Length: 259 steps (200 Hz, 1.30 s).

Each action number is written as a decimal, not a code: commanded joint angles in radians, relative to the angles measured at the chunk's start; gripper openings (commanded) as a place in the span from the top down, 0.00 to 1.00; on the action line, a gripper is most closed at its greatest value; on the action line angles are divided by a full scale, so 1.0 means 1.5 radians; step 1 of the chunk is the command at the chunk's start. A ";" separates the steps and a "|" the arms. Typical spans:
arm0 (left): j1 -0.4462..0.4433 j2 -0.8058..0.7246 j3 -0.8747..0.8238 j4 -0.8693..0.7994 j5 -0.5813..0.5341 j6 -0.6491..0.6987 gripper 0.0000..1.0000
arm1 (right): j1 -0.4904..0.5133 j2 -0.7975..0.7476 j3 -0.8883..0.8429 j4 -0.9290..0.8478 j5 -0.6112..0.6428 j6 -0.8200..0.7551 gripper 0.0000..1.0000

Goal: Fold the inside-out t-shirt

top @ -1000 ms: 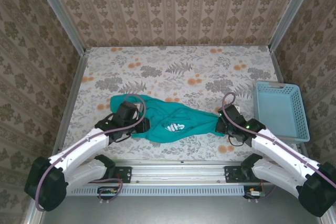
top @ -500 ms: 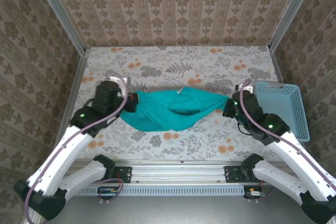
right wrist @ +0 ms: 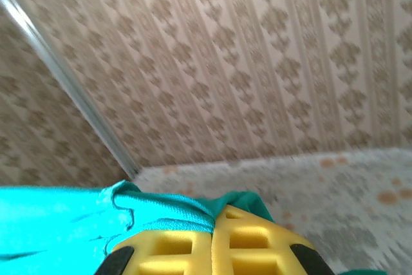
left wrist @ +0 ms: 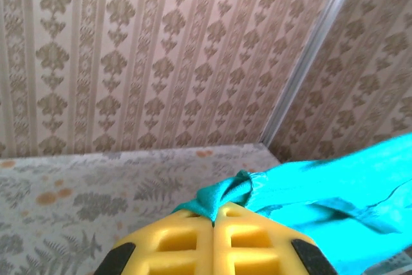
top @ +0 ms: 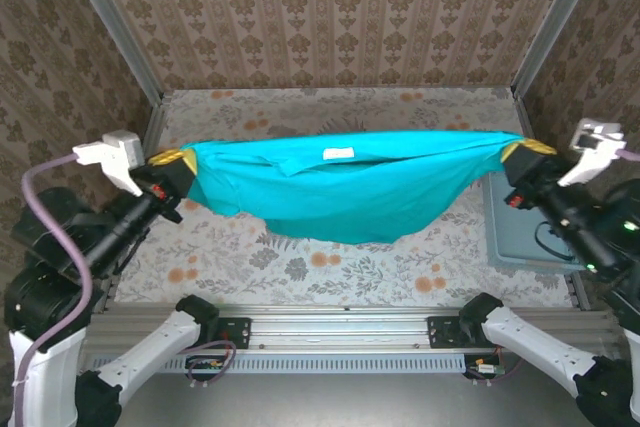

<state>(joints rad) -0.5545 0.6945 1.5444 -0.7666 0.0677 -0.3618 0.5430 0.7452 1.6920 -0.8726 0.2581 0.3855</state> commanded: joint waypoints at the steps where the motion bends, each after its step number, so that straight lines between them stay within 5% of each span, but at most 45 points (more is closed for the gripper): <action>1: 0.004 0.021 0.020 0.023 0.015 0.009 1.00 | -0.003 0.038 0.053 -0.014 -0.025 -0.029 1.00; 66: 0.050 0.246 0.033 0.036 -0.152 0.039 1.00 | -0.021 0.236 0.069 0.080 0.194 -0.118 1.00; 96: 0.166 0.382 -0.001 0.075 -0.072 -0.008 1.00 | -0.118 0.355 0.024 0.128 0.129 -0.088 1.00; 145: 0.235 0.670 0.017 0.154 0.026 -0.038 1.00 | -0.205 0.608 -0.044 0.252 -0.001 -0.038 1.00; 205: 0.271 1.057 0.326 0.103 0.100 -0.044 1.00 | -0.238 0.974 0.226 0.209 -0.035 -0.016 1.00; 214: 0.277 1.098 0.378 0.090 0.100 -0.047 0.91 | -0.243 1.017 0.282 0.188 -0.034 -0.013 1.00; 233: 0.292 1.166 0.493 0.060 0.097 -0.061 0.76 | -0.254 1.098 0.403 0.146 -0.033 -0.010 0.70; 259: 0.315 1.201 0.598 0.003 0.084 -0.071 0.45 | -0.266 1.162 0.545 0.070 -0.029 -0.005 0.46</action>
<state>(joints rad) -0.1223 2.4981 2.3013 -0.6605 0.1947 -0.4400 0.1608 2.4535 2.3405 -0.6369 0.2085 0.3653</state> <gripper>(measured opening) 0.466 0.454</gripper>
